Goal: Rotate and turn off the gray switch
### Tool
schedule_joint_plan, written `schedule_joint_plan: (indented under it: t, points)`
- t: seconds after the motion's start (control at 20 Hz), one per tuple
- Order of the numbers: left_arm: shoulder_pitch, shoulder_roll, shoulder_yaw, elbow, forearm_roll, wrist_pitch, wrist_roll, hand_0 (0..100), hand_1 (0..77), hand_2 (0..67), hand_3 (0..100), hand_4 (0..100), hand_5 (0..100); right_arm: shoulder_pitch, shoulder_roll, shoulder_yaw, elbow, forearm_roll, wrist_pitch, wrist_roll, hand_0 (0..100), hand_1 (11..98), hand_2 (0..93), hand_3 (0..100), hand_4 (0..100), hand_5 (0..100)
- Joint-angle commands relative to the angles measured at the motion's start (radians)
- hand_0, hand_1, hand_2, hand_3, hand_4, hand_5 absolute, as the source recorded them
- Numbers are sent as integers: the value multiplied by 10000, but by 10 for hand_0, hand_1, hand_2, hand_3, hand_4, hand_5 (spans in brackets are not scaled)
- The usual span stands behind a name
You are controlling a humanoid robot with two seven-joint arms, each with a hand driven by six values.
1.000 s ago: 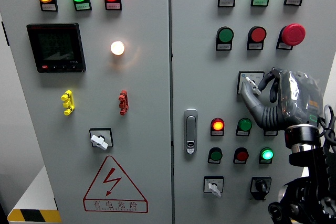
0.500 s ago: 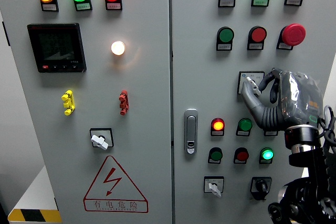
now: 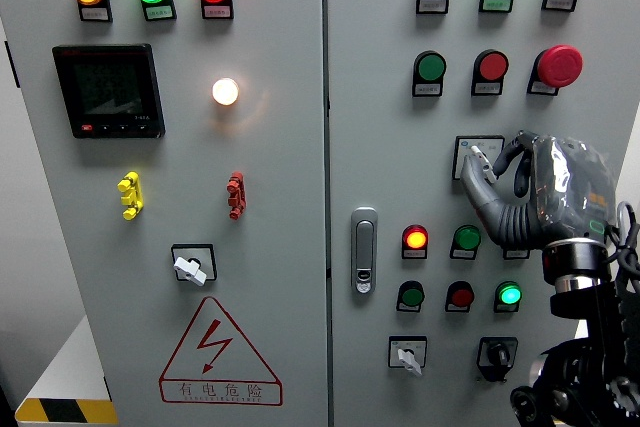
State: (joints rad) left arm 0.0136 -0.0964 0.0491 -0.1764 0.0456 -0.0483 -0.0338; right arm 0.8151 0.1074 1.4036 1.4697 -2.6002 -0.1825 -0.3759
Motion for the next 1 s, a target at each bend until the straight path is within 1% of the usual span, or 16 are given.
schedule_joint_plan:
  t: [0.0, 0.25, 0.3, 0.55, 0.95]
  points:
    - [2, -2, 0, 0, 4, 7, 0, 0, 0, 104, 212, 130, 129, 10, -1, 0, -2, 1, 0, 0, 568, 401, 723, 1000, 984, 1000]
    - [2, -2, 0, 0, 4, 7, 0, 0, 0, 104, 213, 130, 129, 25, -1, 0, -2, 1, 0, 0, 573, 407, 731, 1000, 982, 1000]
    - [2, -2, 0, 0, -11, 7, 0, 0, 0, 104, 213, 130, 129, 40, 15, 0, -2, 1, 0, 0, 575, 408, 730, 1000, 982, 1000]
    - [2, -2, 0, 0, 4, 7, 0, 0, 0, 104, 213, 130, 128, 40, 15, -15, -2, 16, -15, -15, 605, 406, 684, 1000, 983, 1000]
    - [2, 13, 0, 0, -11, 7, 0, 0, 0, 104, 213, 130, 128, 40, 15, -15, 14, 16, -31, -30, 642, 404, 665, 1000, 982, 1000]
